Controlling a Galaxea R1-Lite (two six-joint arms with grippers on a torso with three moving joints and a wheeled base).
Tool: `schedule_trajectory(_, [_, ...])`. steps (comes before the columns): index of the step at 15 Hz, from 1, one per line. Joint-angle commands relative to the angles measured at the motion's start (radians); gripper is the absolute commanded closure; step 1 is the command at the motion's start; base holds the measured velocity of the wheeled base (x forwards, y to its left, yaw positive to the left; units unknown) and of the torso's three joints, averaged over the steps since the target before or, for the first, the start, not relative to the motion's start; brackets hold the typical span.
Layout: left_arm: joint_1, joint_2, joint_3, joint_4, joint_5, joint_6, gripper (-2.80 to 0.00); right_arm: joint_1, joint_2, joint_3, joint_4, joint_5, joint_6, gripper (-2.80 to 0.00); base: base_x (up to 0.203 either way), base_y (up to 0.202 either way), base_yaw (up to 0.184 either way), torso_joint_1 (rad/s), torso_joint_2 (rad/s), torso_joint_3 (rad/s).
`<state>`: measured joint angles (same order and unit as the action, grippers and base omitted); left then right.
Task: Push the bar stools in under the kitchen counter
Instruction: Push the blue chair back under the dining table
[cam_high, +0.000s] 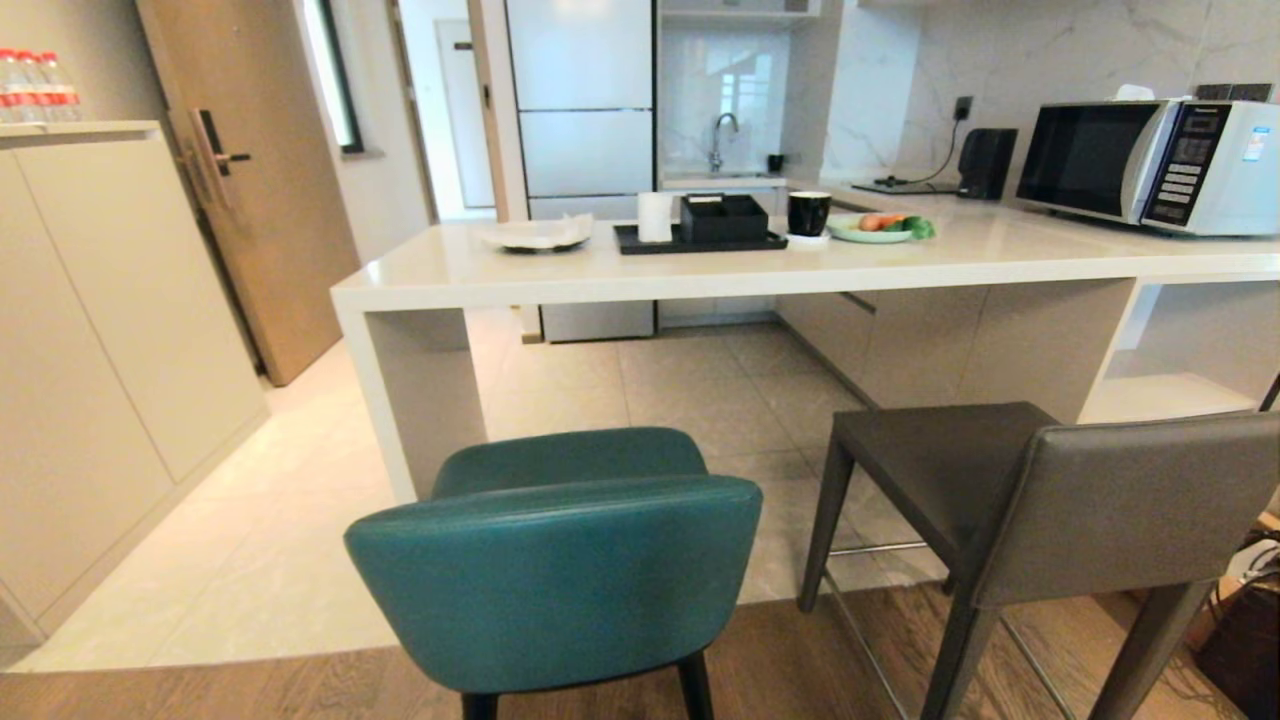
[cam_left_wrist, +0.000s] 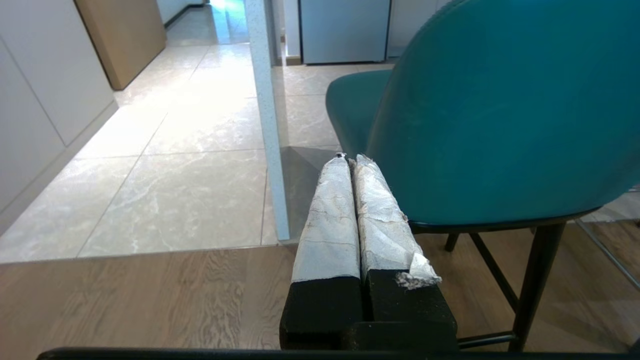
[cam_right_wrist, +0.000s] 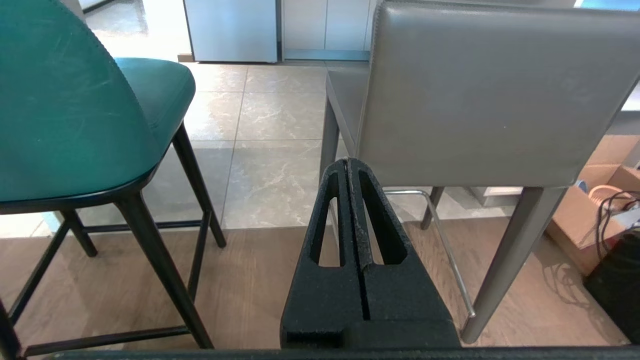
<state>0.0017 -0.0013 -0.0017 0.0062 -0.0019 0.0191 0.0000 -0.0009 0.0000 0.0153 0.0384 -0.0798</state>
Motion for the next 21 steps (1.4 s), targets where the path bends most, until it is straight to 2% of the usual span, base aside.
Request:
schedule_trajectory(1, [0.0,0.0,0.0,0.0,0.0,-0.001,0.0,0.0,0.001,0.0,-0.001,0.0,0.005,0.0,0.0,0.0,0.0,0.0,0.0,0.0])
schedule_trajectory(9, [0.0,0.005,-0.004,0.008,-0.001,-0.006,0.0,-0.002,0.001,-0.003,0.002,-0.034,0.029,0.0,0.0,0.0,0.0,0.0,0.0,0.0])
schedule_trajectory(11, [0.001,0.028,-0.056,0.022,-0.001,-0.011,0.0,-0.002,0.003,-0.014,0.03,-0.034,0.029,0.0,0.0,0.0,0.0,0.0,0.0,0.0])
schedule_trajectory(13, [-0.005,0.158,-0.128,0.024,-0.006,-0.012,0.0,-0.001,0.053,-0.082,0.063,-0.042,0.043,0.0,0.0,0.0,0.0,0.0,0.0,0.0])
schedule_trajectory(15, [-0.038,0.354,-0.174,-0.068,-0.008,-0.014,0.0,-0.001,0.226,-0.151,0.041,-0.04,0.082,0.0,0.0,0.0,0.0,0.0,0.0,0.0])
schedule_trajectory(17, [-0.061,0.576,-0.196,-0.234,-0.008,-0.023,0.0,0.0,0.459,-0.187,-0.088,-0.04,0.103,0.0,0.0,0.0,0.0,0.0,0.0,0.0])
schedule_trajectory(21, [-0.074,1.073,-0.201,-0.648,-0.02,-0.035,0.0,0.004,0.988,-0.208,-0.566,-0.048,0.126,0.0,0.0,0.0,0.0,0.0,0.0,0.0])
